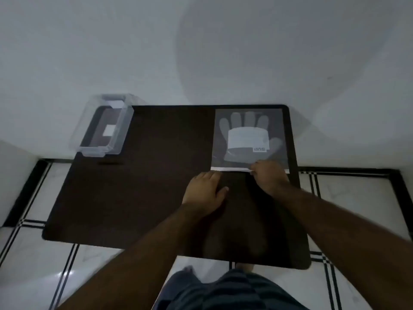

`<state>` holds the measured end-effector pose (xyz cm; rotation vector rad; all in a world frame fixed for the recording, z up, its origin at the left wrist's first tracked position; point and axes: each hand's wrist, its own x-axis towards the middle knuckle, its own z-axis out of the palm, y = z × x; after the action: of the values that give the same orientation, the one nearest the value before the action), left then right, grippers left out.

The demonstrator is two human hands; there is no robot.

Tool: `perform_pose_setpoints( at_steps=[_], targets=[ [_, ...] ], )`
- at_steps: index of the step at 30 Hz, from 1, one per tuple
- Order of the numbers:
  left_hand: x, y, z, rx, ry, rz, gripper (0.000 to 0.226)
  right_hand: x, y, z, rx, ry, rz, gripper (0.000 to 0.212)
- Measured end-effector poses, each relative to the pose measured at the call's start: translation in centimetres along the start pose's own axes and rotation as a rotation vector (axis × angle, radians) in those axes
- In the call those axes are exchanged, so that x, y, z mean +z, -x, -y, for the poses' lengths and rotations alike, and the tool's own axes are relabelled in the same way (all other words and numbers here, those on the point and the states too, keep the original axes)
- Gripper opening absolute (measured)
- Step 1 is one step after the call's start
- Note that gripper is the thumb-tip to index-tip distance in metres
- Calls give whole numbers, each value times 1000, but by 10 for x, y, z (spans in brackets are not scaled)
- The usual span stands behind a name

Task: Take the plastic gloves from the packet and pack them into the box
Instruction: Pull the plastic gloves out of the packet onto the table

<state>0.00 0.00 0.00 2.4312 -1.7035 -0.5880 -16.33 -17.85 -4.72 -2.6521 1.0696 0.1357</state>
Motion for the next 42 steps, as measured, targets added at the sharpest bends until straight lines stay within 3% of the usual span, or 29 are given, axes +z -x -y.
perform_pose_setpoints(
  at_steps=[6, 14, 26, 32, 37, 42],
  targets=[
    [23, -25, -2, -24, 49, 25, 55, -6, -24, -13, -51, -37, 135, 18],
    [48, -40, -4, 53, 36, -5, 59, -10, -37, -19, -140, -47, 188, 27],
    [70, -63, -19, 128, 0, -5, 65, -1, -46, -24, -33, -271, 120, 12],
    [74, -84, -23, 1, 18, -64, 51, -8, -59, -26, 30, -349, -56, 11],
    [74, -108, -22, 35, -109, -180, 47, -12, -72, -26, 33, -337, -153, 14],
    [63, -127, -35, 65, -234, -92, 13, -14, -82, -27, 43, -327, -149, 15]
  ],
)
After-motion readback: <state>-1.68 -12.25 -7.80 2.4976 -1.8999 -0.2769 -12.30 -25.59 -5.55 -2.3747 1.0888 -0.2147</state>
